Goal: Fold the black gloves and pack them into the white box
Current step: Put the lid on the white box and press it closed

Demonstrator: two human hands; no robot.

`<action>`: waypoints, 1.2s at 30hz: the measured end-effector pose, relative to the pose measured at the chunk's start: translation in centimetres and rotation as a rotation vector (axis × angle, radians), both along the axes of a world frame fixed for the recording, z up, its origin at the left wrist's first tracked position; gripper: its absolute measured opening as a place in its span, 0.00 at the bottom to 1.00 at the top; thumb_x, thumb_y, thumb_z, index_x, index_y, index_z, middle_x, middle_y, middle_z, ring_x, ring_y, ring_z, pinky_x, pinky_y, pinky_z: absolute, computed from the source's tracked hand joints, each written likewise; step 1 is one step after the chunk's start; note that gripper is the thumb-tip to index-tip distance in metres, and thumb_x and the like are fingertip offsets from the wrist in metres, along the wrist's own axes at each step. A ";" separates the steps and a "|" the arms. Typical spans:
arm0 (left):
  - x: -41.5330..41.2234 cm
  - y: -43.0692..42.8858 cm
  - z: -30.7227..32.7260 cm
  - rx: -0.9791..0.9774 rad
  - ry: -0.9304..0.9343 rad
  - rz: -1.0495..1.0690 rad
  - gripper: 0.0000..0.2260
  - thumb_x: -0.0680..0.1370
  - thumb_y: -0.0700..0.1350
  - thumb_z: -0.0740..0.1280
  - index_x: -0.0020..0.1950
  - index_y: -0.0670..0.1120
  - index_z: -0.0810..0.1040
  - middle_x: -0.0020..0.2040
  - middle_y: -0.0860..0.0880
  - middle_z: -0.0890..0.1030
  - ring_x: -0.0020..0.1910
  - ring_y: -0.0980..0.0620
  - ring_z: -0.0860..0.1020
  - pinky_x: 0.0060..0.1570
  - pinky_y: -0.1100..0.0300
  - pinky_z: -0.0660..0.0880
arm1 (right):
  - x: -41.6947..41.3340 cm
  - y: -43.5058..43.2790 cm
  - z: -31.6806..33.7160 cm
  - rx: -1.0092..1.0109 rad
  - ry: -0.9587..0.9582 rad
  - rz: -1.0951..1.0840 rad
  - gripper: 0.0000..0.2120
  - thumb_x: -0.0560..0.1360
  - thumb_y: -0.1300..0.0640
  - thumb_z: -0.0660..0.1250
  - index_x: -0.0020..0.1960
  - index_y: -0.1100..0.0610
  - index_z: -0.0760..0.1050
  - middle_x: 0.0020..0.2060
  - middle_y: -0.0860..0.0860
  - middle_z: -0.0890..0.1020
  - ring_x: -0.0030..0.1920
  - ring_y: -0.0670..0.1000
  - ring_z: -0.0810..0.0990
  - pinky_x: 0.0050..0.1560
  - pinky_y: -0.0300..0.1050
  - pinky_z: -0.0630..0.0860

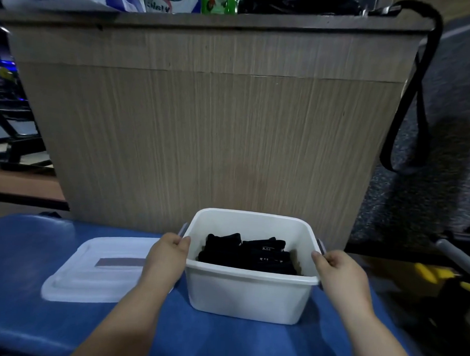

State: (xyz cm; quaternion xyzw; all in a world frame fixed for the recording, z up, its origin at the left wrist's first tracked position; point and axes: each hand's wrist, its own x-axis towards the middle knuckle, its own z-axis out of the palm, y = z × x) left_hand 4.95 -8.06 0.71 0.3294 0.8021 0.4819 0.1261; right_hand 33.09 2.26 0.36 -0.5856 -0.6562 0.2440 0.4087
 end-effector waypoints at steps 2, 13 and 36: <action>-0.1 0.3 0.0 0.000 -0.016 0.005 0.12 0.80 0.52 0.60 0.43 0.44 0.74 0.37 0.45 0.78 0.38 0.44 0.76 0.36 0.56 0.67 | -0.1 0.2 0.1 -0.001 0.013 -0.007 0.16 0.76 0.49 0.65 0.35 0.58 0.73 0.30 0.53 0.79 0.37 0.53 0.77 0.33 0.45 0.67; -0.4 2.1 0.1 0.053 -0.042 -0.002 0.14 0.81 0.51 0.59 0.44 0.41 0.73 0.37 0.46 0.76 0.37 0.49 0.73 0.34 0.58 0.66 | -1.3 1.9 0.5 -0.027 0.042 -0.051 0.14 0.75 0.50 0.65 0.34 0.56 0.73 0.31 0.53 0.80 0.38 0.55 0.77 0.37 0.47 0.70; -4.9 -3.2 -2.3 0.089 -0.139 -0.057 0.11 0.78 0.55 0.63 0.57 0.52 0.74 0.49 0.49 0.80 0.45 0.49 0.79 0.46 0.55 0.74 | -13.4 -8.5 2.7 0.314 0.025 0.371 0.05 0.73 0.53 0.69 0.43 0.46 0.72 0.33 0.45 0.74 0.38 0.43 0.73 0.37 0.35 0.68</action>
